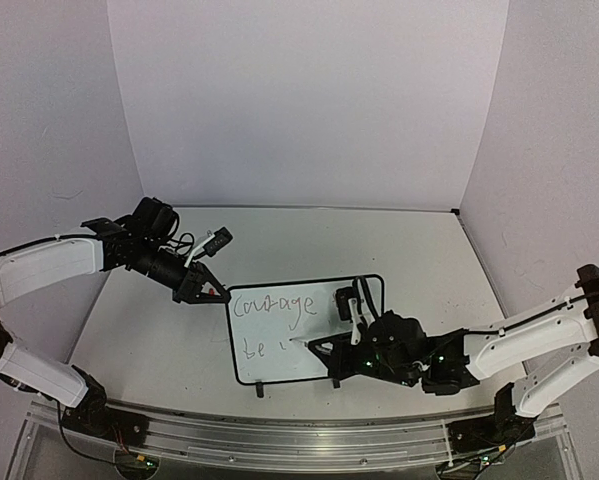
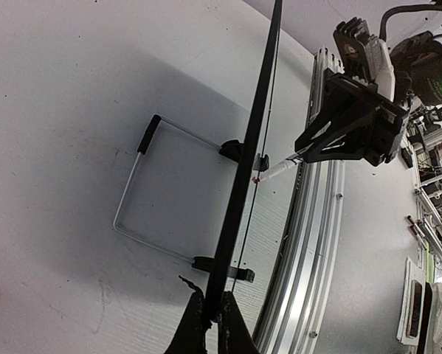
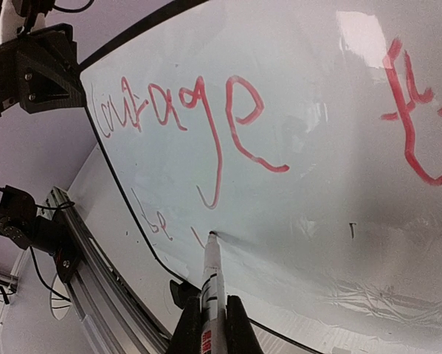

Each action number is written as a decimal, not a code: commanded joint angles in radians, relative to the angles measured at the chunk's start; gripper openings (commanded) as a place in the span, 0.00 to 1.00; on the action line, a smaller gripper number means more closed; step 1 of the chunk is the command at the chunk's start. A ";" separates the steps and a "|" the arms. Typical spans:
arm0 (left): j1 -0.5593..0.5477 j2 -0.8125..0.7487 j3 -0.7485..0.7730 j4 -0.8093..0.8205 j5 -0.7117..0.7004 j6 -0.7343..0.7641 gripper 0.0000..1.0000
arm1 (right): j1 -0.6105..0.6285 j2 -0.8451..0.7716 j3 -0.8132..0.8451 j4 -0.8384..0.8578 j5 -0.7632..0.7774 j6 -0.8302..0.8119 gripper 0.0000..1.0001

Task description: Write a sentence on the whiteboard

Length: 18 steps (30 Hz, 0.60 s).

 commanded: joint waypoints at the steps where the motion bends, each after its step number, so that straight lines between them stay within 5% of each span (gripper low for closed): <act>1: -0.021 0.032 0.014 -0.019 -0.061 0.012 0.00 | -0.005 0.023 0.024 0.001 0.030 -0.008 0.00; 18: -0.024 0.030 0.014 -0.019 -0.063 0.012 0.00 | -0.004 0.144 0.106 -0.048 -0.132 -0.014 0.00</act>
